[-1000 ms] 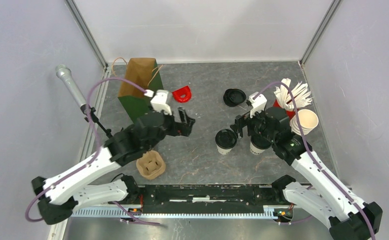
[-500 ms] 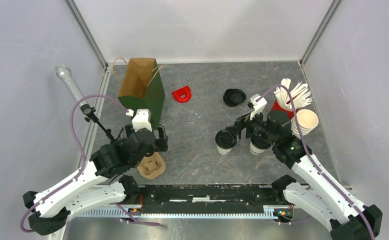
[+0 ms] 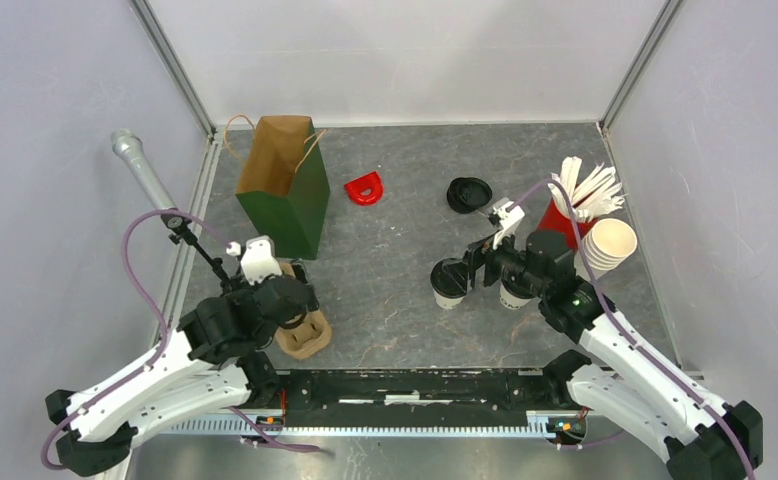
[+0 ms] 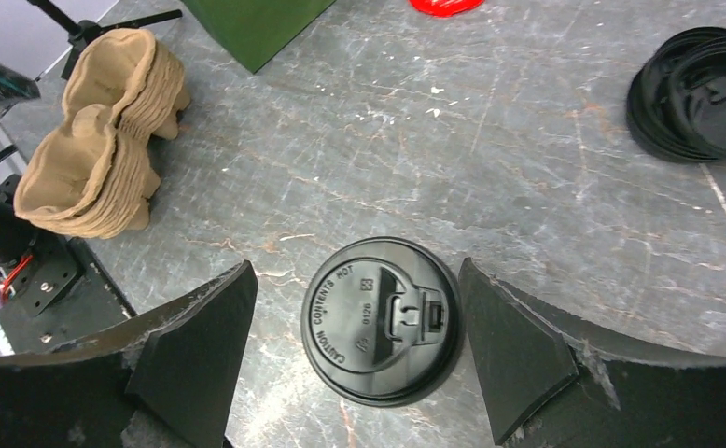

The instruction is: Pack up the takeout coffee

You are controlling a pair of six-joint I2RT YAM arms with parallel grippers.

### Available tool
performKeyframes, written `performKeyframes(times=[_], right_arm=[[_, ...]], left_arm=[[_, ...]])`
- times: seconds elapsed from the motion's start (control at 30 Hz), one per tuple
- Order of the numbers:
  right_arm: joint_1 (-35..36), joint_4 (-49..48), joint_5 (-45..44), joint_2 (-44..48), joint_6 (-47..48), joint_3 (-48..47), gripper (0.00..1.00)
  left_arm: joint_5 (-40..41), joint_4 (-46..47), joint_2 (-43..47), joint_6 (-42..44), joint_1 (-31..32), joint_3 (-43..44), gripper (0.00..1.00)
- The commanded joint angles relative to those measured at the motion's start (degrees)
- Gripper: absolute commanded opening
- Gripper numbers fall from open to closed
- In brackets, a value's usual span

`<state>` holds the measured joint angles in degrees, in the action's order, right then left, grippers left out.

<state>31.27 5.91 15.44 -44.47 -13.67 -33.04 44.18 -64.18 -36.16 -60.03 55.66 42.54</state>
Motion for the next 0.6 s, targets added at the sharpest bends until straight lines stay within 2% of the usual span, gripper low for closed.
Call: performKeyframes(times=[0.0,0.03,0.13,0.37,0.57], right_arm=[[3.29,-4.31,-2.4,-1.5,-2.3,-0.03,0.86],[4.34,-5.13,-3.09,-1.98,-2.66,-0.01,0.86],[8.96,-8.02,-7.52,-4.02,-5.12,-0.03,0.84],[22.04,-17.04,-19.98,-11.45,-12.11,-1.4,0.77],[30.67,-19.46,-27.11,-21.77,-11.47,-7.44,0.76]], left_arm=[[-6.29,9.93,2.36,16.57,-0.05,8.36,1.0],[-8.35,12.12,2.64,20.46,-0.02,9.76,1.0],[-6.38,13.28,1.69,26.46,-0.07,15.93,1.0],[3.19,11.1,-7.47,36.79,-0.09,30.95,1.0],[9.87,14.27,-15.31,44.55,-0.66,42.4,1.0]])
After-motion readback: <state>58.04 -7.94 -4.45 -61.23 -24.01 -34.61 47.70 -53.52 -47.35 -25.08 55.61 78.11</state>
